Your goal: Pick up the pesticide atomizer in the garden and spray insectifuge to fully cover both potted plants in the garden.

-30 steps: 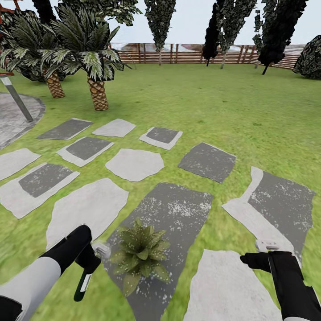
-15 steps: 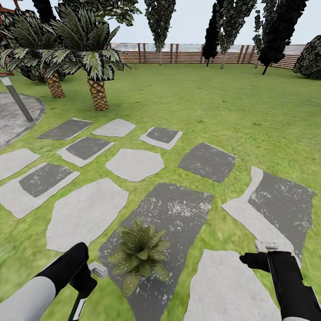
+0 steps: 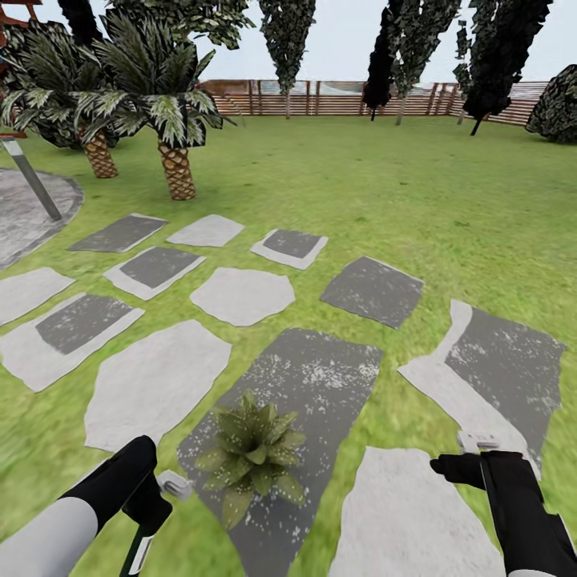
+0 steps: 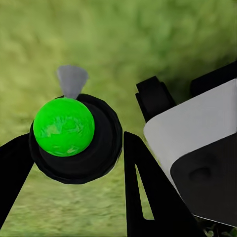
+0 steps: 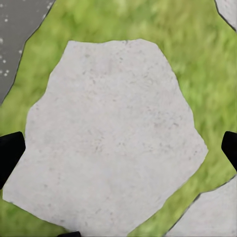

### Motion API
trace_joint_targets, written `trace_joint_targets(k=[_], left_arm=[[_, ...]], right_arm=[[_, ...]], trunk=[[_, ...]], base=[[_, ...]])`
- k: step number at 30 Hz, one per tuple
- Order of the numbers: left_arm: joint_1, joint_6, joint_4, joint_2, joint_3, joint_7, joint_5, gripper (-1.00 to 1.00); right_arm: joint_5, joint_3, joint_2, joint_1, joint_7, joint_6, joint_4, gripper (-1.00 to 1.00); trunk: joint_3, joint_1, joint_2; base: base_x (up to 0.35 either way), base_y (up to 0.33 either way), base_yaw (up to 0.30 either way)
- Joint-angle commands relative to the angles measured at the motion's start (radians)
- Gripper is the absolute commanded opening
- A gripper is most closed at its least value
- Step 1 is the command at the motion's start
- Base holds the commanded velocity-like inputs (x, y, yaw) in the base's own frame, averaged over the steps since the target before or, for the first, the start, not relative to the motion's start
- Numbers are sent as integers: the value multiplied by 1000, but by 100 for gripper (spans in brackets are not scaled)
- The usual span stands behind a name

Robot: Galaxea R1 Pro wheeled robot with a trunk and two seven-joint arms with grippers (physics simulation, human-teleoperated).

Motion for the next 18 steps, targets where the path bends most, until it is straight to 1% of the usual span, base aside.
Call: trace_joint_targets(k=[1, 2, 3, 4, 5, 7, 10, 18], left_arm=[[0, 1, -2, 1, 6, -10, -10, -100], [0, 1, -3, 1, 20, -10, -10, -100], [0, 0, -5, 1, 46, -10, -10, -100], [0, -10, -18, 1, 89, -9, -10, -100], [0, -33, -31, 1, 118, -9, -10, -100], [0, -58, -41, 3, 142, -9, -10, -100], [12, -76, -46, 10, 157, -9, -10, -100], [13, -78, -48, 11, 159, -9, -10, -100]], right_arm=[[11, 0, 1, -1, 10, 2, -1, 100], [11, 1, 1, -1, 10, 2, -1, 100], [12, 1, 1, -1, 10, 2, -1, 100], [12, 1, 1, -1, 10, 2, -1, 100], [12, 1, 1, -1, 10, 2, -1, 100], [12, 1, 1, -1, 10, 2, -1, 100], [12, 1, 1, -1, 10, 2, -1, 100], [12, 0, 1, -1, 10, 2, -5, 100]], trunk=[[1, -1, 0], [2, -1, 0], [4, -1, 0], [6, -1, 0], [7, -1, 0], [10, -1, 0], [15, -1, 0], [28, -1, 0]], base=[[-308, 0, 0], [-321, 0, 0], [-333, 0, 0], [-340, 0, 0], [-342, 0, 0], [-341, 0, 0], [-328, 0, 0], [-292, 0, 0]])
